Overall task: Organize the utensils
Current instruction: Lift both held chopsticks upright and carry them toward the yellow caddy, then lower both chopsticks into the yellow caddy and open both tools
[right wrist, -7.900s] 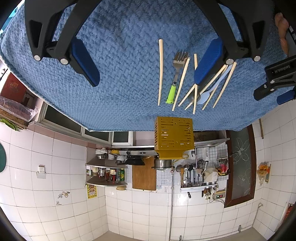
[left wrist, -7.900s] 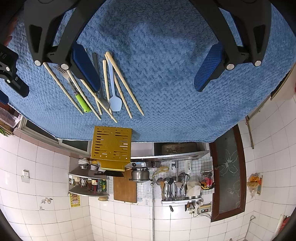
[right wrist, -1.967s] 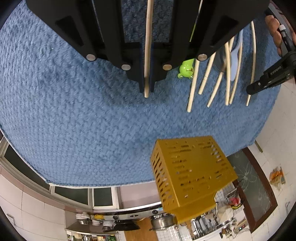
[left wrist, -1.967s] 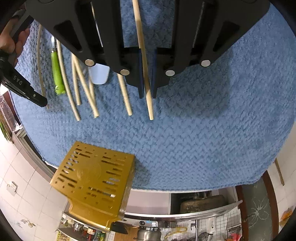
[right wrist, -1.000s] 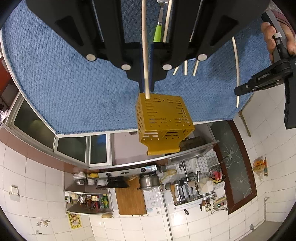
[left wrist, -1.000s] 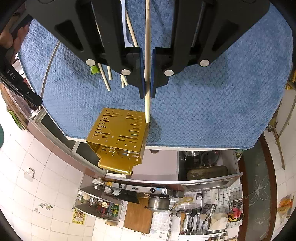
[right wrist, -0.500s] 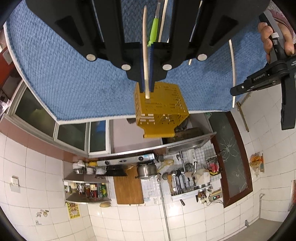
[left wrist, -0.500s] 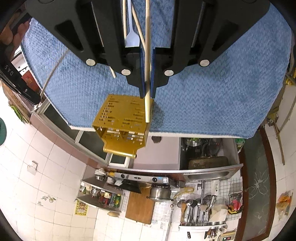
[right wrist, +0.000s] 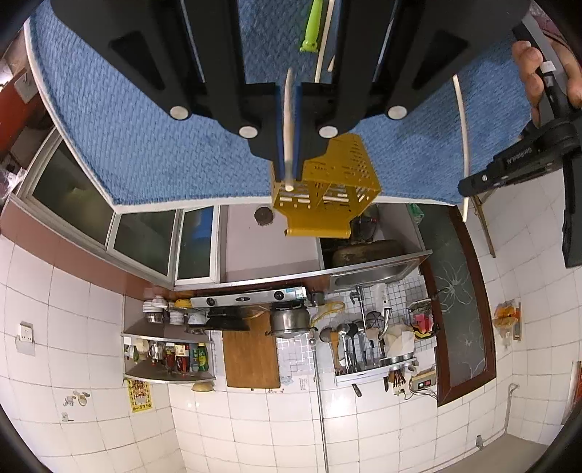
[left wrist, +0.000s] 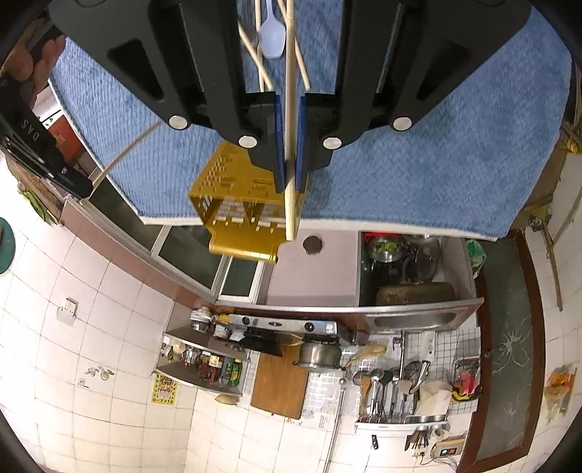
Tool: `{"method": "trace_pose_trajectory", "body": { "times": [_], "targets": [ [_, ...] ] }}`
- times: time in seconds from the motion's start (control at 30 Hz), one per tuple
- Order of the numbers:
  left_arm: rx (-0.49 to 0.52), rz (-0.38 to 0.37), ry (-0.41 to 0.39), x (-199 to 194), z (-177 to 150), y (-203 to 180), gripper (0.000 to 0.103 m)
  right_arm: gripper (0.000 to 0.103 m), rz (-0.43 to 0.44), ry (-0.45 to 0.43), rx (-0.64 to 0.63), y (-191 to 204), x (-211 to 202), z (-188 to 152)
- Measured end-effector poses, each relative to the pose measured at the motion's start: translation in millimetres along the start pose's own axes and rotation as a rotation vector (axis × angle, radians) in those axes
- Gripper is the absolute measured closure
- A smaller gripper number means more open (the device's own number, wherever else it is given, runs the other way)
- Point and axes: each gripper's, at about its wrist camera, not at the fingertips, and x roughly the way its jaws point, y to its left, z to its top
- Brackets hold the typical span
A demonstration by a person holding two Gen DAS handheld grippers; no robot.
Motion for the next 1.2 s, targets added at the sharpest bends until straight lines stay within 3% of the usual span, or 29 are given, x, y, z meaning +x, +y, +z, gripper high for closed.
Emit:
{"method": "trace_pose_trajectory", "body": {
  "times": [0.37,0.7,0.9,1.2],
  "targets": [
    [0.002,-0.023,-0.087,20.9,77.6,-15.5,0.099,0.098,-0.033,-0.065,-0.066,16.1,-1.1,71.2],
    [0.012,-0.028,-0.23,59.7,160.1,-36.9,0.099,0.098,-0.059,-0.129,-0.085,28.1,21.1,153.7],
    [0.015,-0.009,-0.236,110.9,156.5,-33.3,0.099,0.098,-0.048,-0.109,-0.071,27.7,56.4,159.4],
    [0.026,0.023,-0.165,174.1,112.9,-17.1,0.098,0.098,-0.03,0.002,-0.035,9.6,129.4,109.9]
  ]
}}
